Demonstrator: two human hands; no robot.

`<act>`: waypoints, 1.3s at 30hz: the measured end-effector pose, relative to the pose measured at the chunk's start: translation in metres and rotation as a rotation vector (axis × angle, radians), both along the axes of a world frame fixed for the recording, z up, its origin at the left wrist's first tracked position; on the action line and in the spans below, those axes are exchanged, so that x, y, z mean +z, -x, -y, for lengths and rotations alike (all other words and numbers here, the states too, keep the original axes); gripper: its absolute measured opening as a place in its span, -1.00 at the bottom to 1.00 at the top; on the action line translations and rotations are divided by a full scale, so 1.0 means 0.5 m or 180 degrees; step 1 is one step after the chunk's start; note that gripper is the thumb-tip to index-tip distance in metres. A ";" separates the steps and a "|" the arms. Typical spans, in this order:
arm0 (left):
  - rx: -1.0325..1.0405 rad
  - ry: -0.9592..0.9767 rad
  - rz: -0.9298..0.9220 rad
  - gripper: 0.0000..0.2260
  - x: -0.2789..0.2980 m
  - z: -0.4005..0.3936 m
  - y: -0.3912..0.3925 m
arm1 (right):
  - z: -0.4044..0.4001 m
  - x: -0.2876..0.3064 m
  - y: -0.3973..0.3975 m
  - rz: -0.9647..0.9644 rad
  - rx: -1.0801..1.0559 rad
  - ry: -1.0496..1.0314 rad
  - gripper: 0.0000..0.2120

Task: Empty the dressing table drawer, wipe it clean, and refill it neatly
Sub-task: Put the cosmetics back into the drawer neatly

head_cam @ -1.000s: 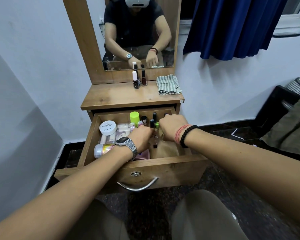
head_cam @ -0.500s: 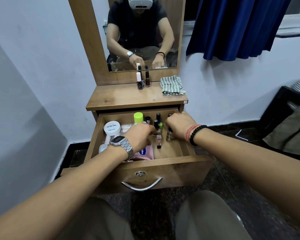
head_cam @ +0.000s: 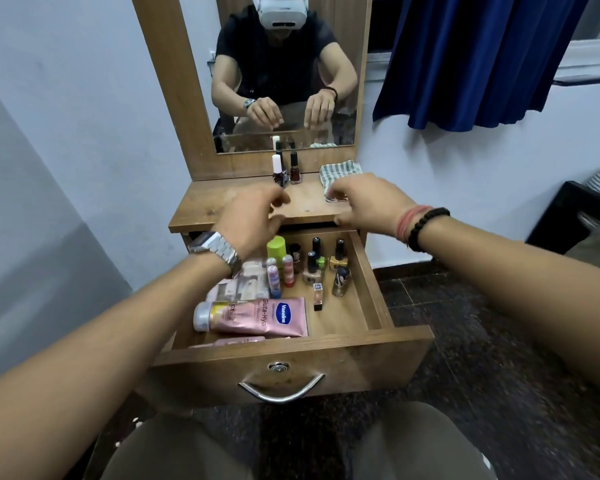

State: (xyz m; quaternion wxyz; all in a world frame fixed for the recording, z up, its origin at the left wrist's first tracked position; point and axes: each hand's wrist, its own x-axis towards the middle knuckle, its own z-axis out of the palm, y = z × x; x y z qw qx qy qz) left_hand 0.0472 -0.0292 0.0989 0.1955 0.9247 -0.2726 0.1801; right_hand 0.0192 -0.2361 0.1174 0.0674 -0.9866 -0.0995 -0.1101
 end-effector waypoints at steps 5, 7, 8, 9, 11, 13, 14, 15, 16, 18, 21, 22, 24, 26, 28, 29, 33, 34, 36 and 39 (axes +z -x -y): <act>0.0280 0.0125 0.0201 -0.64 0.032 0.033 -0.129 | -0.017 0.023 -0.129 0.0267 0.0053 -0.0446 -0.52; 0.0414 0.0112 0.0148 -0.59 0.036 0.046 -0.179 | -0.030 0.022 -0.183 0.0319 0.0036 -0.0479 -0.48; 0.0473 0.0097 0.0126 -0.58 0.035 0.051 -0.204 | -0.038 0.020 -0.209 0.0344 0.0034 -0.0496 -0.48; 0.0523 0.0083 0.0126 -0.59 0.034 0.053 -0.226 | -0.045 0.018 -0.233 0.0370 0.0039 -0.0506 -0.47; 0.0593 0.0084 0.0146 -0.63 0.025 0.052 -0.262 | -0.058 0.008 -0.277 0.0381 0.0039 -0.0484 -0.47; 0.0594 0.0101 0.0153 -0.69 0.015 0.051 -0.284 | -0.063 -0.003 -0.307 0.0333 -0.0016 -0.0409 -0.49; 0.0582 0.0088 0.0149 -0.71 0.012 0.052 -0.292 | -0.062 -0.009 -0.318 0.0306 -0.0047 -0.0383 -0.52; 0.0581 0.0061 0.0143 -0.73 0.008 0.053 -0.297 | -0.061 -0.016 -0.326 0.0284 -0.0074 -0.0373 -0.56; 0.0593 0.0051 0.0151 -0.75 0.006 0.054 -0.300 | -0.060 -0.023 -0.331 0.0275 -0.0106 -0.0380 -0.59; 0.0623 0.0144 0.0197 -0.79 0.003 0.056 -0.302 | -0.059 -0.034 -0.332 0.0330 -0.0175 -0.0453 -0.65; 0.0649 0.0305 0.0211 -0.79 0.000 0.059 -0.291 | -0.054 -0.039 -0.318 0.0506 -0.0288 -0.0733 -0.79; 0.0641 0.0323 0.0209 -0.79 0.002 0.058 -0.283 | -0.049 -0.037 -0.311 0.0537 -0.0319 -0.0826 -0.82; 0.0567 0.0365 0.0226 -0.79 0.011 0.053 -0.255 | -0.035 -0.028 -0.287 0.0592 -0.0365 -0.0953 -0.84; 0.0418 0.0441 0.0303 -0.80 0.028 0.040 -0.215 | -0.016 -0.011 -0.248 0.0686 -0.0369 -0.0991 -0.86; 0.0193 0.0577 0.0357 -0.81 0.044 0.026 -0.161 | 0.002 0.011 -0.193 0.0741 -0.0269 -0.0959 -0.89; 0.0055 0.0660 0.0336 -0.81 0.051 0.019 -0.130 | 0.009 0.023 -0.158 0.0728 -0.0177 -0.0908 -0.90; -0.0396 0.0767 -0.0146 -0.86 0.046 0.005 0.008 | 0.024 0.035 -0.005 0.0241 0.0239 -0.0733 -0.90; -0.0476 0.0669 -0.0329 -0.87 0.036 0.004 0.039 | 0.022 0.026 0.029 0.0053 0.0321 -0.0692 -0.90; -0.0651 0.0380 -0.0748 -0.89 0.009 0.004 0.087 | 0.015 -0.003 0.078 -0.0285 0.0407 -0.0559 -0.89; -0.0681 -0.0300 -0.0898 -0.89 -0.039 0.012 0.129 | -0.002 -0.058 0.112 -0.0578 0.0405 -0.0228 -0.88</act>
